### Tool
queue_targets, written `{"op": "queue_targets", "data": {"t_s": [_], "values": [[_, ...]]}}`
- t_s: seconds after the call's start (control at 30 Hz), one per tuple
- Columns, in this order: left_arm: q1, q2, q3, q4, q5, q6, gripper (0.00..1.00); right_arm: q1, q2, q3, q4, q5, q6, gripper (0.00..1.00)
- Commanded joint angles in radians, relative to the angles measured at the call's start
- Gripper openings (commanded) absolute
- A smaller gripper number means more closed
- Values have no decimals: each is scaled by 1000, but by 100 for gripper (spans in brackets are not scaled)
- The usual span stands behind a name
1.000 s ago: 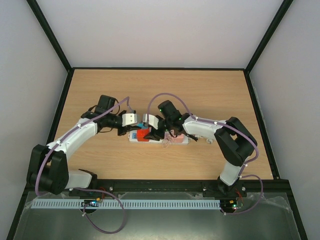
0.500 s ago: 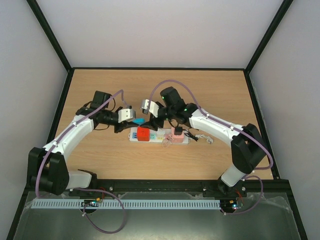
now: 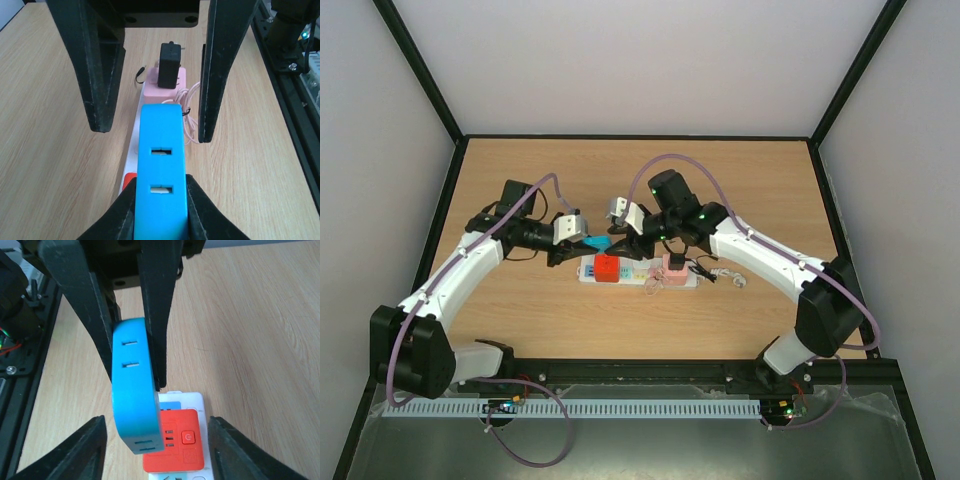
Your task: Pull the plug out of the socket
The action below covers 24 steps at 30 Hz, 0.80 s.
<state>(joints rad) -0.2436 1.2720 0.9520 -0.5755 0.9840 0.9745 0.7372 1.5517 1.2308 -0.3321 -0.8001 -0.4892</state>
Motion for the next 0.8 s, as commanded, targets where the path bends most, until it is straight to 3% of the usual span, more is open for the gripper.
{"op": "queue_targets", "data": {"t_s": [0.0,0.27,0.43,0.5,0.6,0.77], "values": [[1,-20,22,1,83,-30,8,-3,-44,11,-7,-49,56,47],[-3,-32,21,12,103,-58,8,-3,-38,17,3,-69,83,32],[-15,-31,20,27,99,-77,10,-2,-42,22,15,-93,105,15],[-14,-32,23,57,97,-120,21,-3,-44,24,32,-90,138,5],[1,-36,28,125,95,-216,51,-33,-46,20,74,-107,219,2],[77,-46,48,207,178,-328,67,-117,-63,3,173,-201,365,2]]}}
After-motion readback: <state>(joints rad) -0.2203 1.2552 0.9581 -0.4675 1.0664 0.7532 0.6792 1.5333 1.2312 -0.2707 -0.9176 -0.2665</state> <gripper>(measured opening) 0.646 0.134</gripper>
